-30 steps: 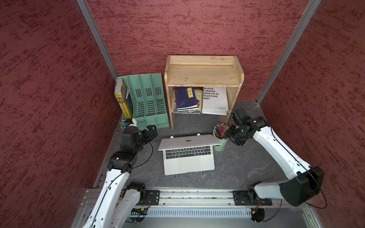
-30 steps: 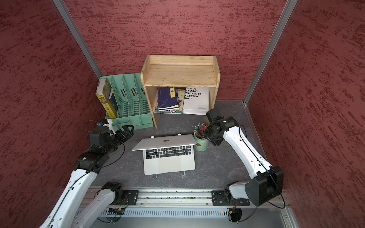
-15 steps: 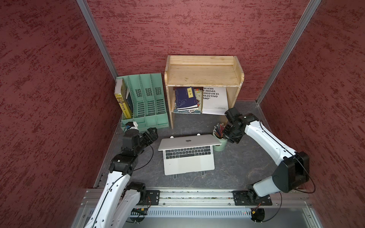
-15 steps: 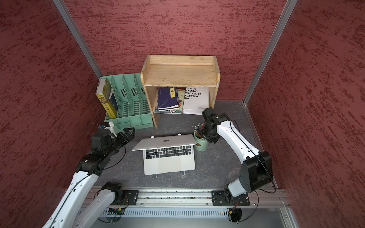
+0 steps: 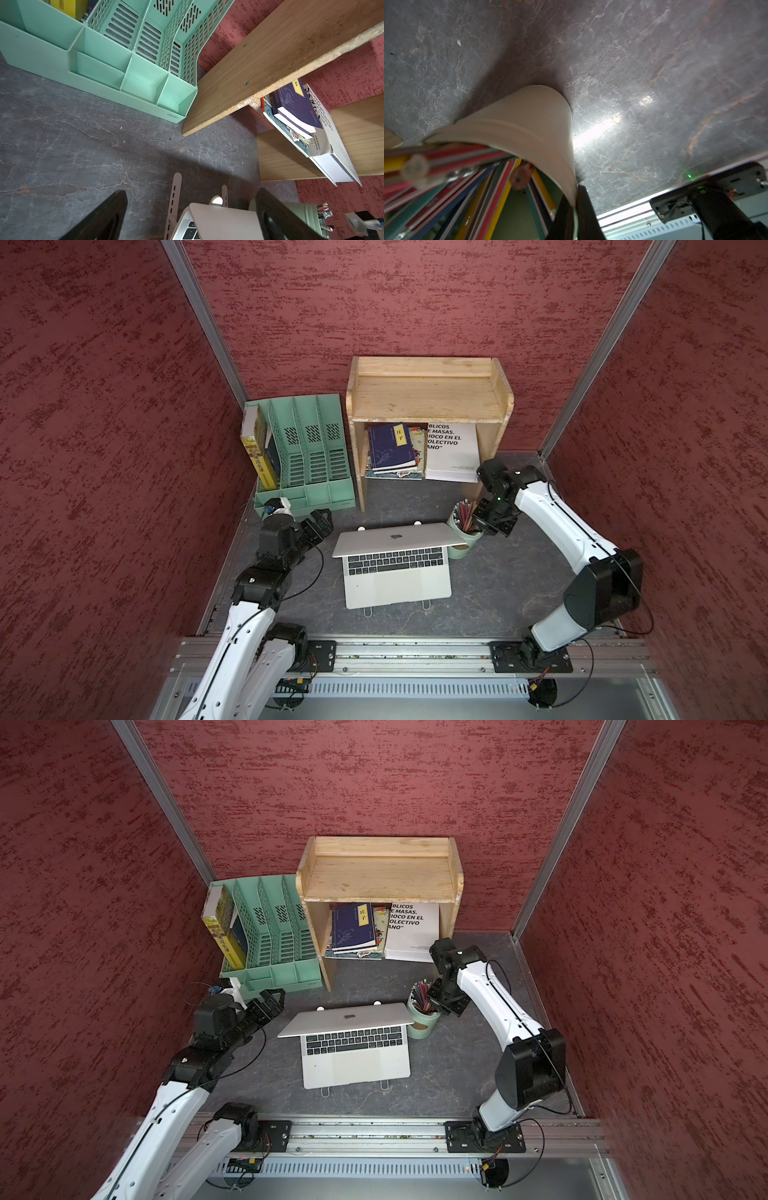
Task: Close the laptop lid and set it aside
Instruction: Pick up the distractor from the center of the board, then place the distractor at the center of the board.
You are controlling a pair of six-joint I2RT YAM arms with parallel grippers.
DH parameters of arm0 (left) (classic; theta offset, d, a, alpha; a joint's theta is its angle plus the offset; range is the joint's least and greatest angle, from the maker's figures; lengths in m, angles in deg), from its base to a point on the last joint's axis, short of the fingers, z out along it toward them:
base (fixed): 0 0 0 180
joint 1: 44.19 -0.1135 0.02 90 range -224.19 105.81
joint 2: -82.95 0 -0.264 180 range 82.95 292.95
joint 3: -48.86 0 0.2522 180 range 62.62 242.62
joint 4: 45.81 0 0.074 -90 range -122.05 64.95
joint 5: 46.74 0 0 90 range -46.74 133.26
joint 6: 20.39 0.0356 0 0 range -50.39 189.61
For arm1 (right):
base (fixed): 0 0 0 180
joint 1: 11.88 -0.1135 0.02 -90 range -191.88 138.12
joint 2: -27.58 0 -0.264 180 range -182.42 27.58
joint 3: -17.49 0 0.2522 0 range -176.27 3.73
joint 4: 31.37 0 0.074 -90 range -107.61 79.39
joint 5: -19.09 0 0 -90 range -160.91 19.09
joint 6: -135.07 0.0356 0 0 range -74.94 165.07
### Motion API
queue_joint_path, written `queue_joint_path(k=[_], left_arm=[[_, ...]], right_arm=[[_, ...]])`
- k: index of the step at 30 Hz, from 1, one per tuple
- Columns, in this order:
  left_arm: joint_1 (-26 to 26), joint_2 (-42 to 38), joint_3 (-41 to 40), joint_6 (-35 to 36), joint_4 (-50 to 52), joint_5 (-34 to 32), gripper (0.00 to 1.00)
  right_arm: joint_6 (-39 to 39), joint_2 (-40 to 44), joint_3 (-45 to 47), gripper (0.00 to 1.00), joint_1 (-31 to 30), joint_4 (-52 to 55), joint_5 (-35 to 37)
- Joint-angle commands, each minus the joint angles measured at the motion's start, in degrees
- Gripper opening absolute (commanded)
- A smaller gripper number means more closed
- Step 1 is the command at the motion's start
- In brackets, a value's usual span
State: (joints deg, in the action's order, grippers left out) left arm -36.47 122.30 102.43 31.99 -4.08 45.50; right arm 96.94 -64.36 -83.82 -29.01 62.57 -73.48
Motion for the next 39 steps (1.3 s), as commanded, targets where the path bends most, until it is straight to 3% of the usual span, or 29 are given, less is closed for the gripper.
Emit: queue_joint_path(k=[1, 7, 12, 17, 20, 25, 32, 39], left_arm=[[0.28, -0.98, -1.48, -1.31, -3.08, 0.87, 1.00], [0.29, -1.12, -1.77, -1.61, -4.27, 1.22, 1.00], [0.26, -0.42, -0.88, -1.35, -4.95, 1.91, 1.00], [0.18, 1.62, 1.43, -1.23, -4.79, 4.35, 1.00], [0.18, 2.58, 3.08, -0.71, -3.50, 5.87, 1.00], [0.18, 1.58, 3.80, -0.43, -1.41, 7.13, 1.00], [-0.23, -1.62, 3.79, -0.64, 1.60, 7.22, 1.00], [-0.52, -0.85, 8.07, -0.12, 6.27, 10.54, 1.00]], right_arm=[[-2.73, 1.48, -5.57, 0.00, 1.90, 9.80, 1.19], [-4.67, 3.87, -7.43, 0.00, 6.04, 17.46, 5.53], [-9.30, 3.93, -6.88, 0.00, 13.54, 13.06, 8.90], [-17.28, -4.73, -15.97, 0.00, 15.85, 4.51, 14.99], [-20.90, -11.95, -22.21, 0.00, 16.40, 0.84, 13.61], [-26.57, -24.99, -38.13, 0.00, 18.02, 3.99, 17.56], [-28.19, -40.43, -61.20, 0.00, 22.16, 11.80, 15.10], [-27.98, -43.06, -60.82, 0.00, 28.95, 11.69, 10.78]])
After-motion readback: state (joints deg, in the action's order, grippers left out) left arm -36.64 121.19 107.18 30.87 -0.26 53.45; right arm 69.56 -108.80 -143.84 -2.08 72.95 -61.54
